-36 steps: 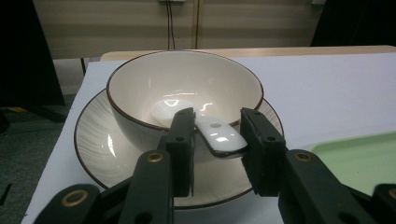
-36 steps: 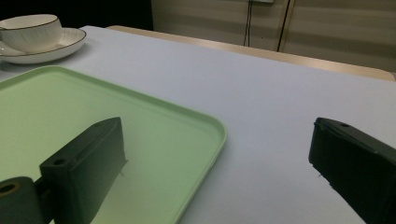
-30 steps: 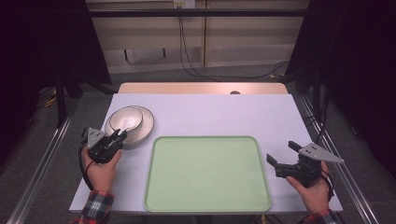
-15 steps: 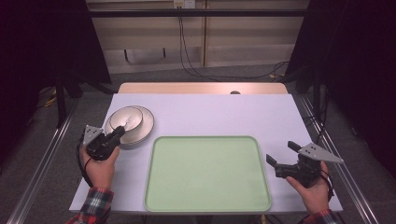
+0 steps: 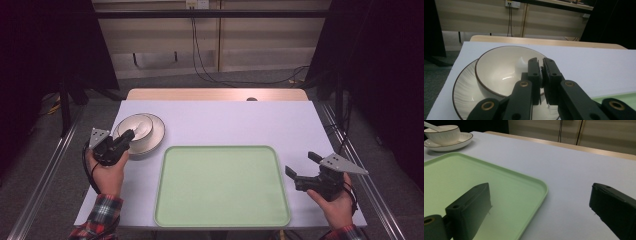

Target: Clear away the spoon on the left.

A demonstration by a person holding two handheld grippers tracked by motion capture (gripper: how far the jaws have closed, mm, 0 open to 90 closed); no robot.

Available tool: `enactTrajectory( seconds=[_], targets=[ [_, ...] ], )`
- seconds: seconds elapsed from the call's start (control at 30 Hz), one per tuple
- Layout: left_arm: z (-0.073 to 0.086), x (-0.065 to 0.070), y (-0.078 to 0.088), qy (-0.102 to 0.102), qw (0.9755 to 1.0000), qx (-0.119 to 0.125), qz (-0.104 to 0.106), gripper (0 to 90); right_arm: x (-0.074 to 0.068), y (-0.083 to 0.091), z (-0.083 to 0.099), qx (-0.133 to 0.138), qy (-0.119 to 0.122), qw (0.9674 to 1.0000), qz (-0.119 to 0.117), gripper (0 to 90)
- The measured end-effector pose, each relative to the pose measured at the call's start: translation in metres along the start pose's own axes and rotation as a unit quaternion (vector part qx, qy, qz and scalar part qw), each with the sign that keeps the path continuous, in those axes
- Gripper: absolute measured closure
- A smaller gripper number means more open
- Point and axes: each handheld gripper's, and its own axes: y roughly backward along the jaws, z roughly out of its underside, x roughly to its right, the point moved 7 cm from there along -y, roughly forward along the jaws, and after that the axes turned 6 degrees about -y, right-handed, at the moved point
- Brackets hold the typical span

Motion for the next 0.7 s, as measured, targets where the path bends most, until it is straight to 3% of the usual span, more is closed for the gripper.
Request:
enactTrajectory(
  seconds=[0.37,0.57,0.7],
  targets=[
    [-0.022,-0.003,-0.015,0.000,1.0000,0.005,-0.003,85.1,0.000,0.000,0.000,-0.001,0.000,1.0000,-0.005,3.3],
    [-0.028,-0.006,-0.023,0.003,0.9997,0.017,-0.015,85.0,0.001,0.000,0.000,0.001,-0.001,1.0000,-0.007,3.3],
    [-0.031,-0.006,-0.032,0.006,0.9993,0.035,-0.008,84.9,0.001,-0.001,0.001,-0.001,-0.005,1.0000,-0.007,3.3]
  ],
)
